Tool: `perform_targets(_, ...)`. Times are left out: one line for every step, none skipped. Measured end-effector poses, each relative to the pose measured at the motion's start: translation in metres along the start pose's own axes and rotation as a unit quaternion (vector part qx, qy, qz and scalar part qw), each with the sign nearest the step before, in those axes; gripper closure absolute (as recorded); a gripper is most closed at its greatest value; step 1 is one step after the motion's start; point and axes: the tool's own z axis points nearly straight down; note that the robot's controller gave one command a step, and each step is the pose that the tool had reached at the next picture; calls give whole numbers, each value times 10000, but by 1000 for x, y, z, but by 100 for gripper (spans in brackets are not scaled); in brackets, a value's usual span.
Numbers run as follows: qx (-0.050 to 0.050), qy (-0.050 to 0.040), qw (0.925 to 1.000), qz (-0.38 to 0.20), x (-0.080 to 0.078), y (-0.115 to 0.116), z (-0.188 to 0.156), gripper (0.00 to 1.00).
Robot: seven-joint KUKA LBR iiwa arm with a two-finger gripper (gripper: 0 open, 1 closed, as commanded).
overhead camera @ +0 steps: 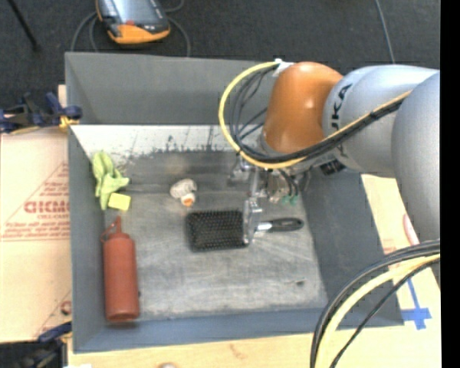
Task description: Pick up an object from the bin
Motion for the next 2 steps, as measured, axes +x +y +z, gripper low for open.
perform_targets(-1,-3,10000,76,24,24,50,0)
perform_targets(-19,-37,9990,454,20,20,46,100)
